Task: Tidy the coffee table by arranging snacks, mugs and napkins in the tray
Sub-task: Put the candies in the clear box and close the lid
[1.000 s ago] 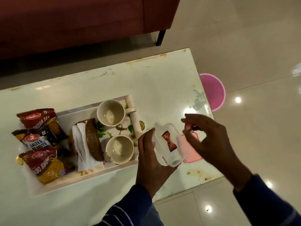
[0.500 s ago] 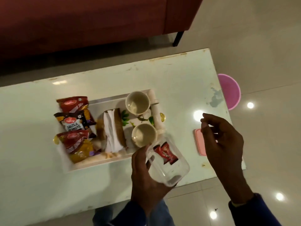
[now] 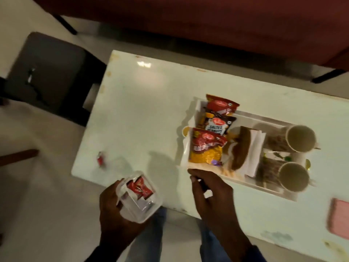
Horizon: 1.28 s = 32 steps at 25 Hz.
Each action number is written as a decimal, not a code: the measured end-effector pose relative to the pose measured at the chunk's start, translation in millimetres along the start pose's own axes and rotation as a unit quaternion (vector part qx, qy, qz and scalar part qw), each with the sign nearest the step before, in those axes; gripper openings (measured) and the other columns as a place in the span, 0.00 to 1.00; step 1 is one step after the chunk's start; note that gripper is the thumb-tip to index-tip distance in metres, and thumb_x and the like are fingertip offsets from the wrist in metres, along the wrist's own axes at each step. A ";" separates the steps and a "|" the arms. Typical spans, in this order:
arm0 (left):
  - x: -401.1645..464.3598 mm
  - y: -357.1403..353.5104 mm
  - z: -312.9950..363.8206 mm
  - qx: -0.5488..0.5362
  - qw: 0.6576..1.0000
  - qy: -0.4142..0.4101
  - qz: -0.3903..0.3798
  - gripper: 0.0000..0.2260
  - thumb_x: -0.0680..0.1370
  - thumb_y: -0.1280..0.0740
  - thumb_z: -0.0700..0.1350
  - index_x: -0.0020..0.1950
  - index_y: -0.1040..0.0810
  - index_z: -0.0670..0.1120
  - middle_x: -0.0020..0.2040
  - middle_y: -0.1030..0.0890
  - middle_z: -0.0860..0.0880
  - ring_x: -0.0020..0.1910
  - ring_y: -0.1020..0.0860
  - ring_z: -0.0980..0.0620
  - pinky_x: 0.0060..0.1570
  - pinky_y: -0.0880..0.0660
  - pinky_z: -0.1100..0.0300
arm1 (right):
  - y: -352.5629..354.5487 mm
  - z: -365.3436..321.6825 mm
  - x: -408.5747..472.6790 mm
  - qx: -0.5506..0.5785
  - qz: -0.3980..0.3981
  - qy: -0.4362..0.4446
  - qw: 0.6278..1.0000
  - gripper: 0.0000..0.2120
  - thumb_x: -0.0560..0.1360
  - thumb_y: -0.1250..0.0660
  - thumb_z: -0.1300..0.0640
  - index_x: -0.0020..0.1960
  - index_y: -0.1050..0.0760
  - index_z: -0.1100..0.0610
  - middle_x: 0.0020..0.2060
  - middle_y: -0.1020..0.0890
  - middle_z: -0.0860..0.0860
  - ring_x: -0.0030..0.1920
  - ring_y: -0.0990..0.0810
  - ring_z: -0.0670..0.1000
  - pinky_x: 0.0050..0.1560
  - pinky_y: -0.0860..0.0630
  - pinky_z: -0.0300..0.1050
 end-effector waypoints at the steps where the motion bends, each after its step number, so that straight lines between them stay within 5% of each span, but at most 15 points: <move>1: 7.2 14.9 -12.2 -0.006 1.000 0.017 0.007 0.35 0.52 0.18 0.62 0.49 0.22 0.41 0.45 0.19 0.43 0.47 0.18 0.43 0.41 0.20 0.52 | -29.1 -9.9 8.0 -0.002 -0.042 -0.006 0.999 0.12 0.77 0.33 0.56 0.58 0.21 0.45 0.47 0.18 0.37 0.40 0.22 0.36 0.39 0.29 0.25; 5: 21.6 81.1 -44.9 -0.084 0.992 0.042 0.082 0.24 0.60 0.19 0.58 0.48 0.20 0.46 0.39 0.17 0.50 0.37 0.17 0.53 0.33 0.21 0.63 | -162.7 -33.5 30.1 -0.084 -0.201 0.026 0.976 0.13 0.80 0.36 0.52 0.63 0.23 0.47 0.56 0.19 0.42 0.48 0.21 0.39 0.48 0.28 0.25; 8: 22.3 108.3 -70.7 -0.133 0.982 0.061 0.120 0.21 0.64 0.18 0.54 0.49 0.21 0.45 0.39 0.16 0.48 0.36 0.16 0.48 0.35 0.18 0.57 | -240.6 -40.3 36.4 -0.117 -0.274 0.056 0.953 0.15 0.80 0.36 0.55 0.66 0.24 0.50 0.61 0.21 0.45 0.59 0.22 0.46 0.59 0.23 0.42; 11: 18.1 121.9 -103.3 -0.242 0.951 0.119 0.150 0.25 0.65 0.19 0.54 0.56 0.23 0.44 0.48 0.16 0.46 0.47 0.16 0.43 0.44 0.17 0.47 | -304.7 -42.7 39.4 -0.171 -0.309 0.074 0.932 0.17 0.80 0.36 0.55 0.68 0.26 0.49 0.65 0.25 0.48 0.65 0.26 0.49 0.61 0.23 0.46; 13: 13.0 130.3 -114.7 -0.213 0.951 0.141 0.175 0.31 0.63 0.20 0.55 0.62 0.26 0.51 0.57 0.19 0.51 0.56 0.20 0.49 0.54 0.20 0.54 | -334.1 -44.6 41.9 -0.194 -0.310 0.086 0.927 0.18 0.80 0.36 0.54 0.69 0.28 0.48 0.67 0.27 0.49 0.64 0.26 0.50 0.57 0.21 0.45; 17: 15.7 121.6 -146.2 -0.306 0.919 0.184 0.165 0.45 0.60 0.20 0.64 0.65 0.32 0.37 0.58 0.25 0.33 0.57 0.22 0.32 0.53 0.23 0.32 | -378.5 -40.8 39.2 -0.263 -0.321 0.126 0.901 0.18 0.79 0.34 0.55 0.69 0.27 0.48 0.65 0.27 0.52 0.62 0.25 0.53 0.53 0.19 0.46; 21: 23.7 126.7 -155.0 -0.205 0.951 0.170 0.155 0.46 0.59 0.16 0.52 0.69 0.34 0.39 0.64 0.27 0.40 0.63 0.24 0.40 0.54 0.22 0.37 | -385.7 -31.5 48.5 -0.292 -0.307 0.131 0.896 0.12 0.80 0.36 0.58 0.62 0.22 0.56 0.61 0.24 0.53 0.59 0.24 0.53 0.55 0.21 0.44; 25: 37.6 122.9 -154.0 -0.153 0.972 0.127 0.126 0.42 0.60 0.15 0.50 0.68 0.30 0.41 0.62 0.24 0.43 0.61 0.23 0.42 0.53 0.19 0.46 | -338.9 -38.8 66.1 -0.193 -0.215 0.049 0.956 0.10 0.79 0.36 0.63 0.58 0.20 0.58 0.57 0.22 0.53 0.56 0.21 0.53 0.58 0.22 0.46; 28: 38.4 107.4 -139.3 -0.101 0.985 0.095 0.104 0.45 0.60 0.16 0.49 0.72 0.33 0.42 0.66 0.27 0.47 0.65 0.28 0.57 0.60 0.24 0.65 | -280.9 -70.2 55.5 -0.091 -0.141 0.051 0.985 0.10 0.77 0.32 0.61 0.57 0.21 0.54 0.53 0.20 0.48 0.48 0.20 0.48 0.49 0.21 0.41; 30: 35.5 99.1 -122.5 -0.094 0.987 0.074 0.105 0.48 0.59 0.16 0.50 0.73 0.36 0.45 0.66 0.31 0.55 0.66 0.32 0.66 0.59 0.30 0.75 | -263.0 -90.1 27.1 -0.051 -0.178 0.051 0.981 0.14 0.77 0.31 0.56 0.62 0.24 0.50 0.56 0.20 0.44 0.51 0.20 0.46 0.51 0.22 0.43; 32: 33.3 85.8 -103.2 -0.084 0.991 0.055 0.090 0.47 0.60 0.19 0.57 0.73 0.35 0.47 0.67 0.31 0.57 0.67 0.33 0.66 0.60 0.31 0.73 | -256.8 -98.5 -4.1 -0.059 -0.237 0.042 0.969 0.20 0.77 0.32 0.48 0.69 0.29 0.45 0.62 0.21 0.41 0.57 0.22 0.43 0.58 0.24 0.42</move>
Point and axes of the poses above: each hand's wrist, its own x-axis towards the middle knuckle, its own y-axis out of the back of the hand, z = x × y, the point moved 10 cm from there along x, towards the middle knuckle
